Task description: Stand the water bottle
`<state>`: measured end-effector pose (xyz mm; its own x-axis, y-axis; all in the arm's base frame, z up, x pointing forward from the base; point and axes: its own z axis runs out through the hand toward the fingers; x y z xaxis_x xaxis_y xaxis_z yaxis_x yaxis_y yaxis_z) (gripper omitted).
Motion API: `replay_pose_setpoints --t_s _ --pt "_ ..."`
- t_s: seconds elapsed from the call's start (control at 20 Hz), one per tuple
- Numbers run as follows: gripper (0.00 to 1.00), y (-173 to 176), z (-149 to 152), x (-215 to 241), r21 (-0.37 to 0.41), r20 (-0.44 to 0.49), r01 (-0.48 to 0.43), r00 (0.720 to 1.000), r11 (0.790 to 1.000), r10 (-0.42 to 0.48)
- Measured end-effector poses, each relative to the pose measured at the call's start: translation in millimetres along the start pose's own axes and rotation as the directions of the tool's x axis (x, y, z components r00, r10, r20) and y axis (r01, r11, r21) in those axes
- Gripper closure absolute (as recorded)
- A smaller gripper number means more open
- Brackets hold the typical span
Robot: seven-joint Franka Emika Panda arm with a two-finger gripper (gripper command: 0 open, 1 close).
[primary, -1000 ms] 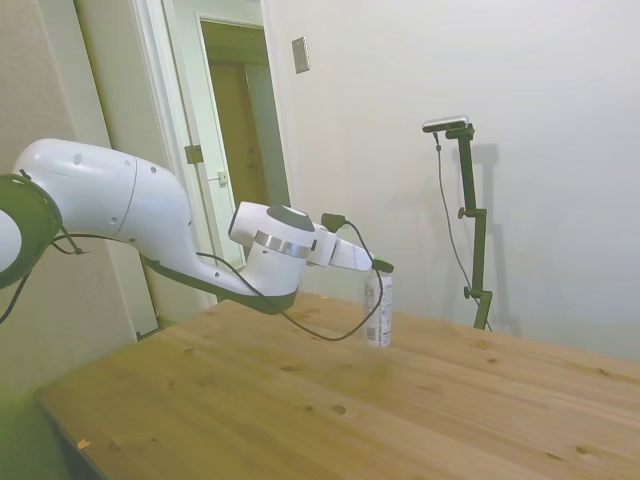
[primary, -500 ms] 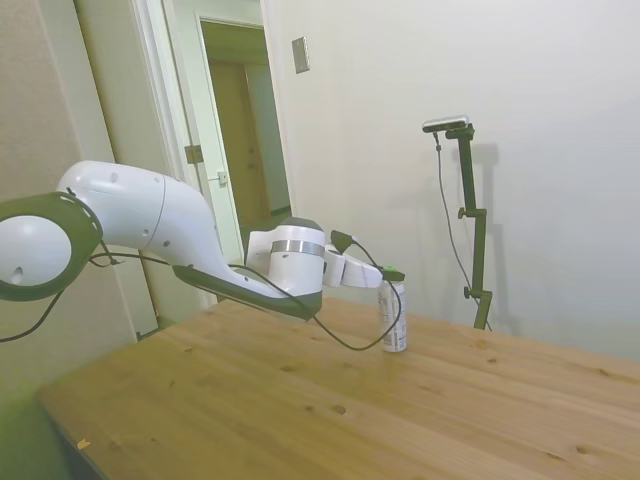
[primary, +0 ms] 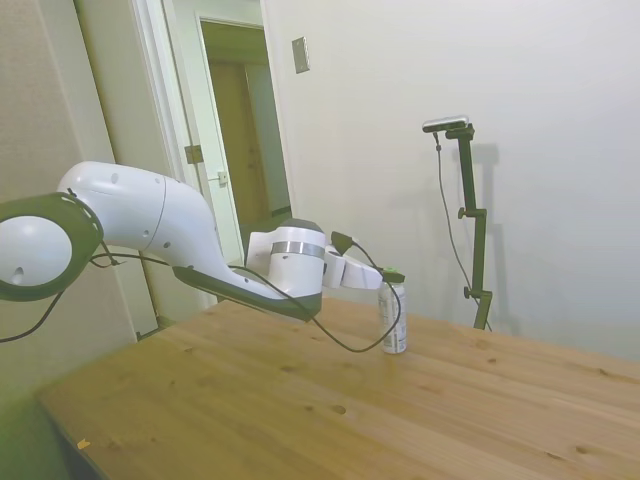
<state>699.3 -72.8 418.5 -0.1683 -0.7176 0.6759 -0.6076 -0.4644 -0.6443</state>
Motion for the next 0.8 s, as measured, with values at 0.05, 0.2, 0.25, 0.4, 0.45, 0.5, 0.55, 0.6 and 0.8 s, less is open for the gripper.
replay_pose_setpoints --t_s 0.05,0.2,0.25,0.4,0.45,0.5,0.55,0.6,0.8 --pt "0.00 0.4 -0.8 0.5 -0.005 0.003 -0.010 1.000 1.000 0.010" --pt "0.00 2.1 -2.1 0.6 -0.019 0.012 -0.027 1.000 0.999 0.027" --pt "0.00 2.0 -2.2 0.7 -0.020 0.013 -0.029 0.999 0.999 0.029" --pt "0.00 -0.2 -4.6 4.0 -0.023 0.016 -0.035 0.999 0.999 0.035" --pt "0.00 -0.9 -7.5 5.9 -0.028 0.023 -0.041 0.999 0.999 0.042" --pt "0.00 -0.6 -11.2 6.7 -0.042 0.037 -0.044 0.998 0.998 0.046" --pt "0.00 -0.1 -16.9 7.8 -0.061 0.056 -0.040 0.997 0.997 0.044" --pt "0.00 -0.2 -24.4 9.4 -0.082 0.078 -0.033 0.996 0.996 0.039" --pt "0.00 -18.7 -62.3 29.5 -0.125 0.149 -0.036 0.987 0.991 0.055"
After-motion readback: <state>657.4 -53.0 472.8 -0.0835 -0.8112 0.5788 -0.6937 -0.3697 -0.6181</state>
